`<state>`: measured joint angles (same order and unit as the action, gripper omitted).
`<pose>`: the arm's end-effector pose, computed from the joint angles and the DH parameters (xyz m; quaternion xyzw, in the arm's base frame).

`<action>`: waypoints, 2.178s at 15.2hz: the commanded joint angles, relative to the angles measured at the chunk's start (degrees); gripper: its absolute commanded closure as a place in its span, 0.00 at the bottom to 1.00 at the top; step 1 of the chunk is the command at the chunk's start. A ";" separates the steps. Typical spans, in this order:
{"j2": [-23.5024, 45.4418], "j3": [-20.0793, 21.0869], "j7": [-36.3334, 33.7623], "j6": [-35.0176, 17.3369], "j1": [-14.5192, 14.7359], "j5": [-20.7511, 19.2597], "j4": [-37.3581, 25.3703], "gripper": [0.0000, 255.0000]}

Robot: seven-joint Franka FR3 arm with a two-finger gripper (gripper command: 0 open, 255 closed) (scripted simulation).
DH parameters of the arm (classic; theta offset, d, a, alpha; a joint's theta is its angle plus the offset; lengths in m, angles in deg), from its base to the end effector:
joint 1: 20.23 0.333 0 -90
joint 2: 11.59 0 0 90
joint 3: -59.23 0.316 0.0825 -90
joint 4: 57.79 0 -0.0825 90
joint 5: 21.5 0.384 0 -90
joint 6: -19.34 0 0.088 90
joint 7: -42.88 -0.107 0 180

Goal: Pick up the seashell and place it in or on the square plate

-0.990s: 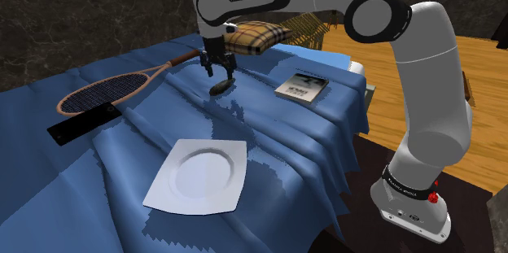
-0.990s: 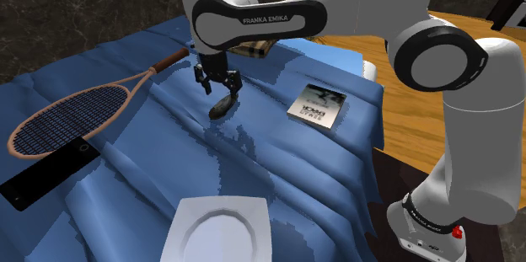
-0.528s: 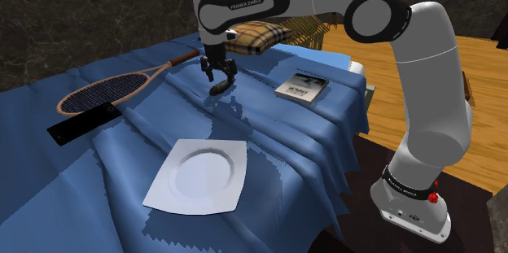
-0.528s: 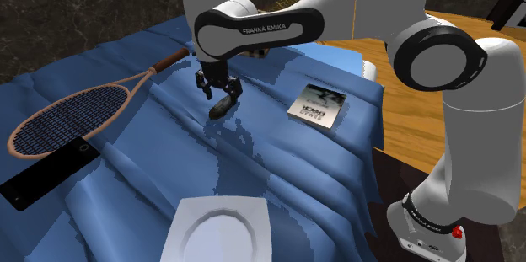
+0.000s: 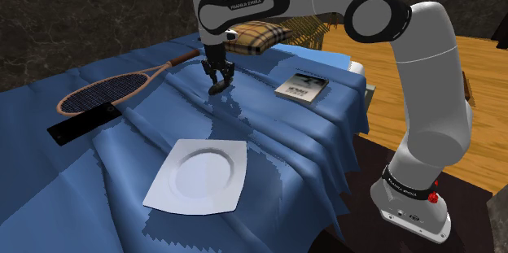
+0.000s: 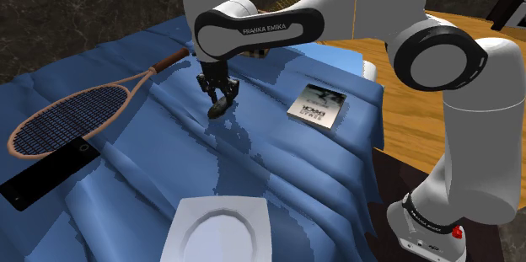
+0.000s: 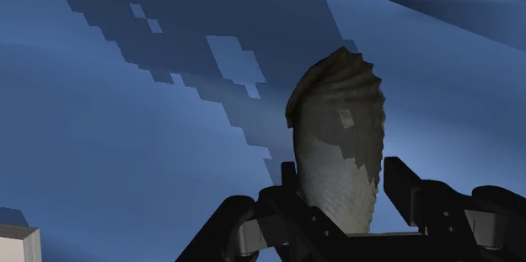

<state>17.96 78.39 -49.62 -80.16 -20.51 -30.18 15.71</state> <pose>0.6799 0.1652 0.4625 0.7974 -0.6031 -0.0158 0.0105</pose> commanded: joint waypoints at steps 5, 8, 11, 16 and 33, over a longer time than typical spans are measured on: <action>0.08 -0.02 0.01 -0.01 0.00 -0.01 -0.02 1.00; 0.02 0.01 0.03 0.75 0.06 0.02 -0.73 1.00; 0.16 0.05 0.11 3.14 0.33 0.02 -3.27 1.00; 0.79 0.07 0.23 7.38 0.93 -0.11 -8.18 1.00; -8.14 2.63 -6.35 9.62 4.28 1.93 -1.65 1.00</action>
<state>11.11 80.71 -55.14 -69.87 -16.45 -28.57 12.12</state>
